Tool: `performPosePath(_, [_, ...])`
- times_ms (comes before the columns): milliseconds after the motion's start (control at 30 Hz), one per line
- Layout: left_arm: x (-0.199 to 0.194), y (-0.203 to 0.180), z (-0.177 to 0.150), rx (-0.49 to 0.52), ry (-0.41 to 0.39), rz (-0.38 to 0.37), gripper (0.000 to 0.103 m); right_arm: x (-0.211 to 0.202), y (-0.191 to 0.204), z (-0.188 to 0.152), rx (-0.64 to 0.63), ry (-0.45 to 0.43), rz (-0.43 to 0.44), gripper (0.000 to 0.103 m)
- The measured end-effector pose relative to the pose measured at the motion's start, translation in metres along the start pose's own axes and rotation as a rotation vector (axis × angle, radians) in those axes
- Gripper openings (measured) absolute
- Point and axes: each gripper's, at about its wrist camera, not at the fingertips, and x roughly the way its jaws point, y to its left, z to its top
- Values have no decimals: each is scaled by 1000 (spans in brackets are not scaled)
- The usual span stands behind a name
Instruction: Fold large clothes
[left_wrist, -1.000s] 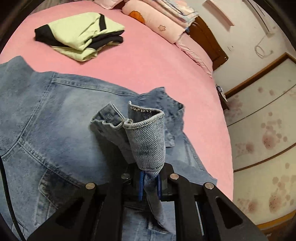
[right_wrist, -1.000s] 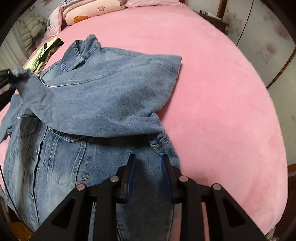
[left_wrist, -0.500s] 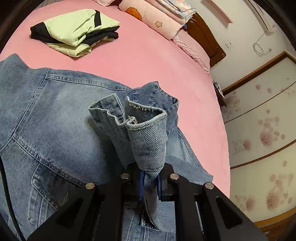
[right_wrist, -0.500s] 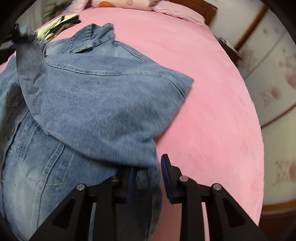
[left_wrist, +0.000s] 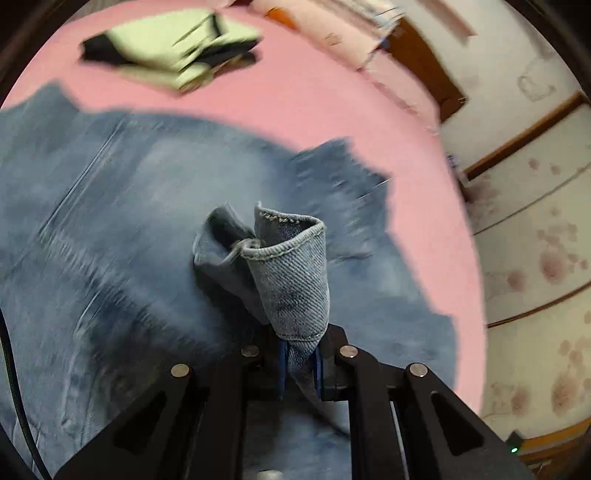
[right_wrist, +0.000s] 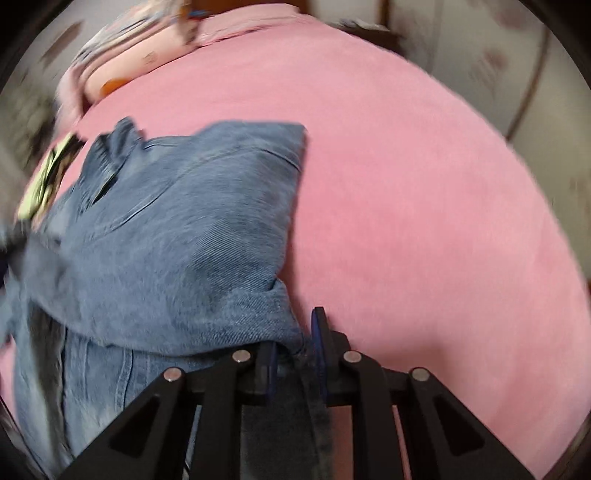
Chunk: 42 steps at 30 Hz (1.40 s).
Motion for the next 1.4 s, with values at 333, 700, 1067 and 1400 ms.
performPosePath(333, [10,32,-23,62,138,79,19,-7,-15,7,29,71,81,44])
performPosePath(700, [-43,13,14,158,96,30,24,-58,10,19,-165,25,47,44])
performPosePath(1067, [55,46,84,33,196,69,29,-15,-2,80,-109,31,68,44])
performPosePath(1400, [62,18,78,160,231,141,16,41,-26,145,23,95,118,44])
